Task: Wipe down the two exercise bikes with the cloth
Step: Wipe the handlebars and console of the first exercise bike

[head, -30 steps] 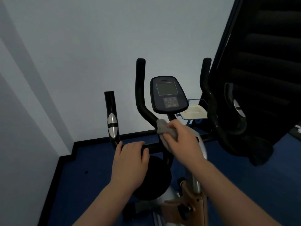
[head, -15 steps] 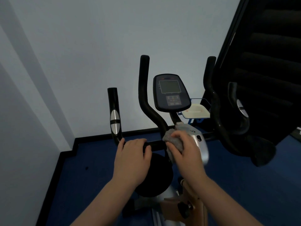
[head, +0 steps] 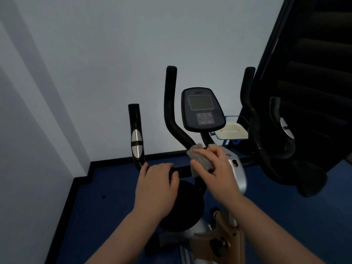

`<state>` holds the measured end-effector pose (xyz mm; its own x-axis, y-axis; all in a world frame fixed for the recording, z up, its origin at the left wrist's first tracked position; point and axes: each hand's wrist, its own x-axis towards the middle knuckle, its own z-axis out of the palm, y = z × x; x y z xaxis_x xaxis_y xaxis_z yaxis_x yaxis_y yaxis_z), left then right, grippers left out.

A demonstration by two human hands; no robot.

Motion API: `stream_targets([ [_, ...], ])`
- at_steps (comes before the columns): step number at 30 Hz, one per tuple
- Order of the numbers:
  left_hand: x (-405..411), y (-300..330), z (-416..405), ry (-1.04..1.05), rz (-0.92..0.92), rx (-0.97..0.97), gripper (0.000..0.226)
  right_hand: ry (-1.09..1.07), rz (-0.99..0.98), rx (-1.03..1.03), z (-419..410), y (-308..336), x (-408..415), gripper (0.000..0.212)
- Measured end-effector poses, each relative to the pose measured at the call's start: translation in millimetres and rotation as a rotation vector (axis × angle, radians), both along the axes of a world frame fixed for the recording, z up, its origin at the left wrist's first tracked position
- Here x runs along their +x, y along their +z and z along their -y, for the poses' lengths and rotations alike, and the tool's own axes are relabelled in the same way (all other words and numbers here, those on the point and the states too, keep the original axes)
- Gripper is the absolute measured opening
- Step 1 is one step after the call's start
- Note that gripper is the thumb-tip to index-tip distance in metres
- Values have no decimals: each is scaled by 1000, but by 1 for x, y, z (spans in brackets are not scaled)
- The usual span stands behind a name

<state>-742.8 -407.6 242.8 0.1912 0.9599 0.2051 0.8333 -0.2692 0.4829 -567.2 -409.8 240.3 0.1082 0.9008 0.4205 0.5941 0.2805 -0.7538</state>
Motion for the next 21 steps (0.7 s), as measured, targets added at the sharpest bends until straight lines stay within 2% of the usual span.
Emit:
stream_targets([
  [3, -1, 0, 0, 0, 0, 5, 39, -3, 26, 71, -15, 23, 4, 27],
  [5, 0, 1, 0, -1, 4, 7, 39, -36, 113, 111, -30, 35, -2, 28],
  [7, 0, 2, 1, -1, 11, -1, 38, -23, 157, 38, -37, 35, -11, 30],
  [10, 0, 2, 1, -3, 17, -1, 38, -10, 3, -25, -26, 21, -19, 16],
  [13, 0, 1, 0, 1, 16, 0, 38, -25, 77, 18, -15, 16, -16, 5],
  [17, 0, 2, 0, 5, 16, 4, 38, -59, -10, 32, -28, 38, -8, 31],
  [21, -1, 1, 1, 7, 10, 9, 38, -65, 106, -28, -46, 47, -16, 23],
])
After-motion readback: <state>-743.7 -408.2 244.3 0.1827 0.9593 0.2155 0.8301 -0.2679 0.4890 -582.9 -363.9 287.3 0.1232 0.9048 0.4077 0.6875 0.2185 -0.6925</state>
